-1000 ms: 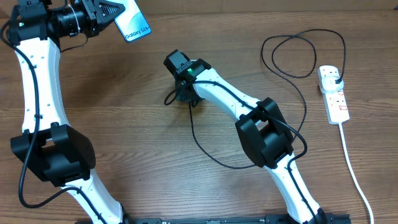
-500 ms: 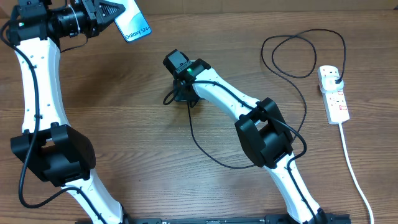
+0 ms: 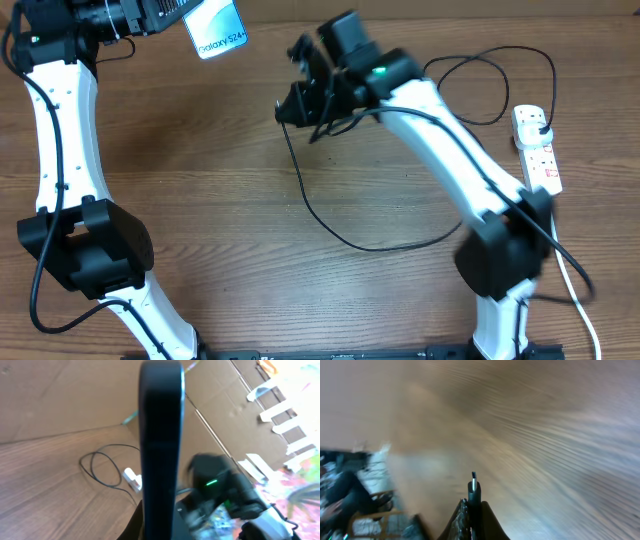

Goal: Plug charger to phone and switch on socket

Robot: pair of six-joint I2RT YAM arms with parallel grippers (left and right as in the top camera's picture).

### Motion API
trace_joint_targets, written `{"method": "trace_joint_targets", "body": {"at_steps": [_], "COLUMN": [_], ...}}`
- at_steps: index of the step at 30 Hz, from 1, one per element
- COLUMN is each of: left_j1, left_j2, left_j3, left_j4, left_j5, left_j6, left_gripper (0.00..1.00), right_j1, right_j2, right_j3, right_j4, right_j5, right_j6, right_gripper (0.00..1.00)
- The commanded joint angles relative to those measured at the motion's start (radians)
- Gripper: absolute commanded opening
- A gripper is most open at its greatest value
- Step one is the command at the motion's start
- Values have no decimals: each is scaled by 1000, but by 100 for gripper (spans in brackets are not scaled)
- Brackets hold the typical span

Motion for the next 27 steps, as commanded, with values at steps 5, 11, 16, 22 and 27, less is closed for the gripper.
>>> {"method": "trace_joint_targets", "body": {"at_steps": [5,11,16,22,27], "left_j1": [-53,-97,-97,-98,-98], "left_j2": [-16,-17,-16,-16,-16], "left_j3": [20,20,20,20,20], "left_j4": [10,10,10,10,10], "left_j5": [71,71,71,71,71], "left_j6": [-18,-14,-63,-90,-89], "left_gripper": [4,4,4,4,4], "right_j1": [24,21,-26,-34,-34], "right_j2": [-38,-38,-38,-38,-38], "right_j3": [7,7,7,7,7], "right_j4": [101,196,217,235,265], "right_j5": [-271,-267,-200,-217,-314], "right_j6": [-30,31,60,61,61], "right_gripper": [4,4,4,4,4]}}
